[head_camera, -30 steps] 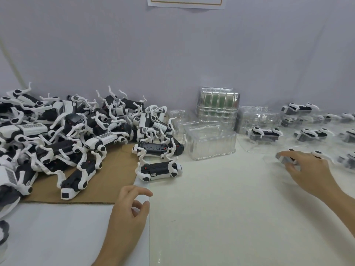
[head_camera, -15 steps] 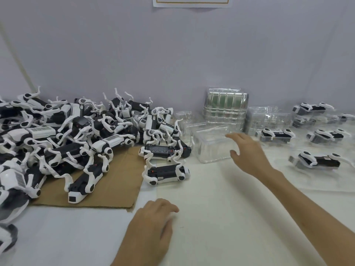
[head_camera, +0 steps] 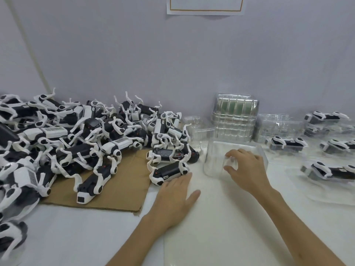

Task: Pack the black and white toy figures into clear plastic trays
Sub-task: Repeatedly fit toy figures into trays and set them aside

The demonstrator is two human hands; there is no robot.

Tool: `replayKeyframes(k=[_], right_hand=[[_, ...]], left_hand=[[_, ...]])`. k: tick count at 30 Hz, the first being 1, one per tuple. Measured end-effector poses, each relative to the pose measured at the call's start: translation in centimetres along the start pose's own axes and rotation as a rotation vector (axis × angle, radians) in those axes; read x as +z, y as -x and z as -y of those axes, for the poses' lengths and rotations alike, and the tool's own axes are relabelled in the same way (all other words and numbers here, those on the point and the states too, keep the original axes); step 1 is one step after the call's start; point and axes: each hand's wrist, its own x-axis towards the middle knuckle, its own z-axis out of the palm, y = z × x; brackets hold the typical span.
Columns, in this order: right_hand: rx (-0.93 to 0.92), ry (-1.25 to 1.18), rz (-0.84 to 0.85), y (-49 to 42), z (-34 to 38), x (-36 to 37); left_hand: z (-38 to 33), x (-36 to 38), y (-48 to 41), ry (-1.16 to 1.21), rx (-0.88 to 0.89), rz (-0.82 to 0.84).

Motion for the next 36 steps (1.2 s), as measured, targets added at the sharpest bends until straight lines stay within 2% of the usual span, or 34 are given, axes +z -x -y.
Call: replayKeyframes(k=[6,11,13,16,18,21,24,29,33,36], right_hand=[[0.027,-0.105,0.006,1.6,1.7,-0.9],[-0.002,-0.255,-0.317,3.2,3.5,-1.6],[-0.025,-0.382,-0.423,3.6,4.2,-2.3],[-0.093,-0.574,-0.493,4.4,5.8,-2.8],[-0.177,-0.621,-0.522,4.9,6.8,-2.8],[-0.277,-0.664,-0.491,5.3,7.6,-2.6],[-0.272,-0.739,-0.424,5.6,8.1,-2.6],[-0.248,-0.790,-0.299,5.8,8.5,-2.5],[-0.182,-0.881,-0.065,5.6,8.3,-2.6],[-0.141,-0.925,0.008,5.5,8.2,-2.4]], left_hand=[[-1.3,-0.6,-1.4,0.291,-0.216,-0.056],[-2.6,-0.6,0.5,0.555,-0.264,-0.200],[-3.1,-1.1,1.2,0.787,-0.259,-0.192],[-4.3,-2.2,2.0,1.165,-0.213,-0.127],[-4.5,-2.7,2.5,1.266,-0.177,-0.148],[-4.3,-3.2,3.3,1.319,-0.159,-0.238],[-4.0,-3.7,3.6,1.378,-0.136,-0.282],[-4.5,-3.8,3.8,1.470,-0.038,-0.215],[-4.3,-4.1,3.9,1.553,-0.023,-0.184],[-4.4,-4.1,3.9,1.554,-0.038,-0.194]])
